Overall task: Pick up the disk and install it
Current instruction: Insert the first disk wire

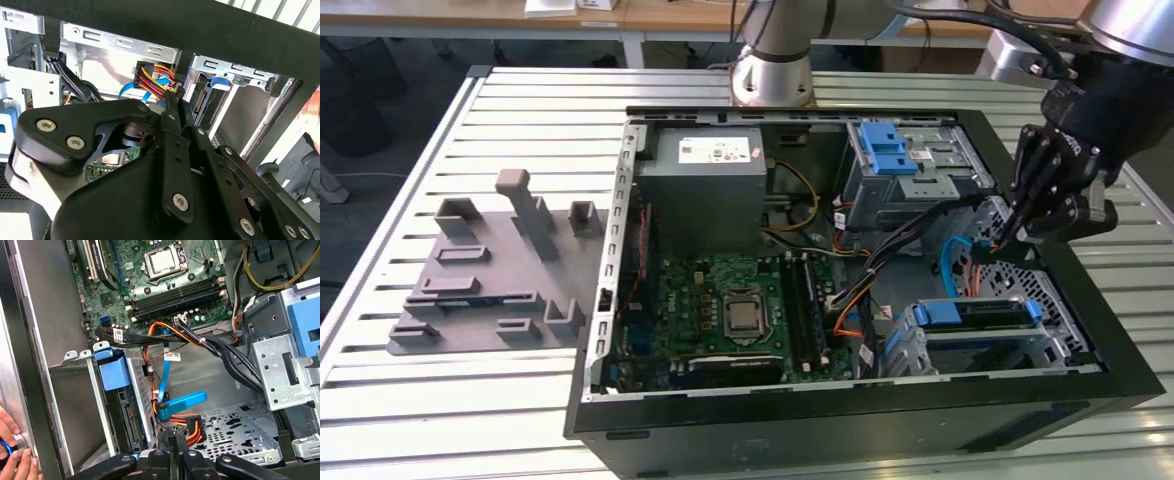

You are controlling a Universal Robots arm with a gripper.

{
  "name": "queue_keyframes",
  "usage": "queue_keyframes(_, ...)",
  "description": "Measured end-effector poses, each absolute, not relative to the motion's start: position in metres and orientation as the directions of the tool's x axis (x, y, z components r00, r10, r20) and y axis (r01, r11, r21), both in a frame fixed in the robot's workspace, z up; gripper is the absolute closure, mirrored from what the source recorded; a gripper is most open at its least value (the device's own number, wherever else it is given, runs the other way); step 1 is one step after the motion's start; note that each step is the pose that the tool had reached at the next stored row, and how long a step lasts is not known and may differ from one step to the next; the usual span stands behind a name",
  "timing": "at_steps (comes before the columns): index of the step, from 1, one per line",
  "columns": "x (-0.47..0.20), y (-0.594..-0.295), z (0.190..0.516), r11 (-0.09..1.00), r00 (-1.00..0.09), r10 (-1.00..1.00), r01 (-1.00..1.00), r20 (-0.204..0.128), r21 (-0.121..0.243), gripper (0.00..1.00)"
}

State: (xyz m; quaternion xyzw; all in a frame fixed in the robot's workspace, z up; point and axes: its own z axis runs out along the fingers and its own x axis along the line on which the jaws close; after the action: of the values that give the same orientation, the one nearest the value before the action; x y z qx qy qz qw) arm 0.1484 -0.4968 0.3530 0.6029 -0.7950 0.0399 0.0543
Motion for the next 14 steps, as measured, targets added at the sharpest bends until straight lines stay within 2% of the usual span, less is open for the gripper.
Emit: queue_keyframes(14, 0.1442, -0.5059, 0.3526, 0.184, -0.183, -0.974, -0.983, 0.133, -0.001, 0.84)
